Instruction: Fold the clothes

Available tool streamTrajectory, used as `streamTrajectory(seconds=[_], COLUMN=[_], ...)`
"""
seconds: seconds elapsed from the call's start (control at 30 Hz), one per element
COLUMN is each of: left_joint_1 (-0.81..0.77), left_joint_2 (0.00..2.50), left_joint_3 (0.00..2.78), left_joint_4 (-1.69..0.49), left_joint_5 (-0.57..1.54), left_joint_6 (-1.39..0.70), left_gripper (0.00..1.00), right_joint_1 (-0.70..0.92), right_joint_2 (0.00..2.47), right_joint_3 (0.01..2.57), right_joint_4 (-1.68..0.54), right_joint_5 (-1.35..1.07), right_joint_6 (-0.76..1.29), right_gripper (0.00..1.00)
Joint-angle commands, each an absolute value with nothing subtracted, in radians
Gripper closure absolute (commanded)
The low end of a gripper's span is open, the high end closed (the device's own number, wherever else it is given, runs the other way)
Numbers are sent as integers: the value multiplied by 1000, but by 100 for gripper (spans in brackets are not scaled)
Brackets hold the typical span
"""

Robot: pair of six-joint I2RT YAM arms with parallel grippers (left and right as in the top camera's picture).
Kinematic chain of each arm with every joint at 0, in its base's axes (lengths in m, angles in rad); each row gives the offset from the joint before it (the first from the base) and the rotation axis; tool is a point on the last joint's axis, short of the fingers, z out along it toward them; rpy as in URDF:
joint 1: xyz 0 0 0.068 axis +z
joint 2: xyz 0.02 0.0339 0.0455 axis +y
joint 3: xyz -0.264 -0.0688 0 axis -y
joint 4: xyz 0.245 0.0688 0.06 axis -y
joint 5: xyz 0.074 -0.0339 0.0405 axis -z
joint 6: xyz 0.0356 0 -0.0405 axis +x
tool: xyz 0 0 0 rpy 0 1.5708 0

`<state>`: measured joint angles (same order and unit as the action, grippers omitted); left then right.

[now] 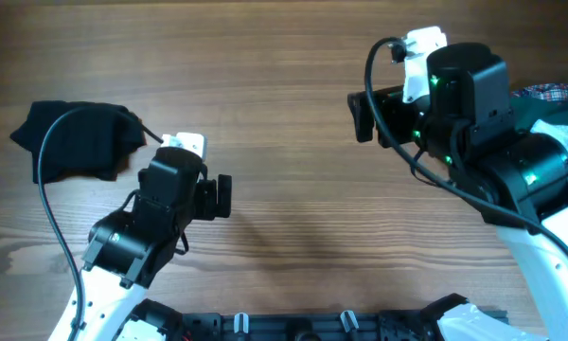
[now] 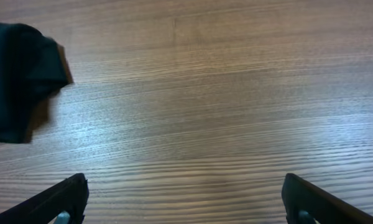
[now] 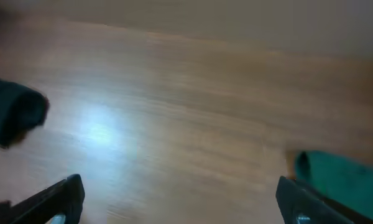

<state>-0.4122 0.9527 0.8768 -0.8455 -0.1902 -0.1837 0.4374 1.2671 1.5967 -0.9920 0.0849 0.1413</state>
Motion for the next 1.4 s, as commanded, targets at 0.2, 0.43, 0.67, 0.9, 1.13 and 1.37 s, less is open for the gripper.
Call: streamTrajectory(seconds=[0.2, 0.43, 0.67, 0.9, 1.13, 1.37], left_joint_1=[-417, -417, -417, -417, -417, -417], left_joint_2=[983, 984, 984, 984, 984, 984], left_joint_3=[891, 891, 891, 891, 891, 891], left_joint_4=[-843, -843, -843, -843, -843, -843], left_joint_5=[-207, -207, -207, -207, -207, -207], left_joint_6=[-172, -171, -172, -172, -172, -172], left_gripper=[0, 0, 0, 0, 0, 0], right_joint_1=[183, 92, 80, 80, 80, 80], right_joint_2=[732, 349, 102, 6, 10, 10], right_joint_3=[1132, 622, 282, 127, 126, 126], right_joint_4=[-682, -548, -422, -362, -356, -356], right_joint_5=[34, 21, -1, -2, -1, -1], right_joint_6=[81, 83, 90, 116, 114, 115], right_gripper=[1, 1, 0, 0, 1, 0])
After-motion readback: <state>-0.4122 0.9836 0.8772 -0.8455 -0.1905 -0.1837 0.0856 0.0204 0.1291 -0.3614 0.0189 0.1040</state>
